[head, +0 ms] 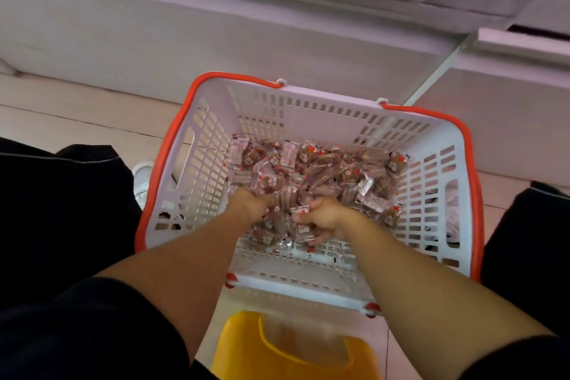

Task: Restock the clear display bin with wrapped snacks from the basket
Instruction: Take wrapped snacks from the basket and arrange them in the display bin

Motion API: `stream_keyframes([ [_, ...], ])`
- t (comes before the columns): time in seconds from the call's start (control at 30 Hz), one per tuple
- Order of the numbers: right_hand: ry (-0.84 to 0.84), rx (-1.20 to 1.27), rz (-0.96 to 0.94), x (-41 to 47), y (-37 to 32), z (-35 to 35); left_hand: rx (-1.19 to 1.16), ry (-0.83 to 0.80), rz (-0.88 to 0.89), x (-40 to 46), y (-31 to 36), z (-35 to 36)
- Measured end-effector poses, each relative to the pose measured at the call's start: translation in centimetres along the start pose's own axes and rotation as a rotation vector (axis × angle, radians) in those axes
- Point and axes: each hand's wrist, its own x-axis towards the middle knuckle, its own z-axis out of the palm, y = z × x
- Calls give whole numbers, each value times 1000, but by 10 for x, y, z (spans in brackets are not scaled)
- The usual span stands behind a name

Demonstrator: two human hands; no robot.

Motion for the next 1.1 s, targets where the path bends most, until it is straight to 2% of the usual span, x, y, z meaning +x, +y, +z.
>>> stream_keyframes([
  [0.13,-9,-77,-29,-14,0,-10,32,-1,-51,-11,0,-3],
  [0.3,60,-294,-263,-50,-32,-32,-55,-35,-16,-31,21,-14],
  [0.37,32,-267,-342,-72,-50,-42,-221,-207,-8,-45,41,-22],
  [0.47,-58,-195,-472,-115,-81,-62,-460,-599,-16,-70,88,-41],
  [0.53,-84,-191,-581,-148,-106,-79,-413,-783,15,-91,126,-56],
  [0.67,-98,-283,-736,-225,-155,-104,-230,-967,149,-147,205,-92],
  [0.8,17,-360,-958,-290,-181,-108,-69,-979,273,-201,243,-118],
  [1.0,103,73,-1086,-324,-170,-113,-196,-995,454,-238,256,-127],
  [1.1,155,115,-1136,-326,-169,-108,-196,-991,533,-245,266,-117],
])
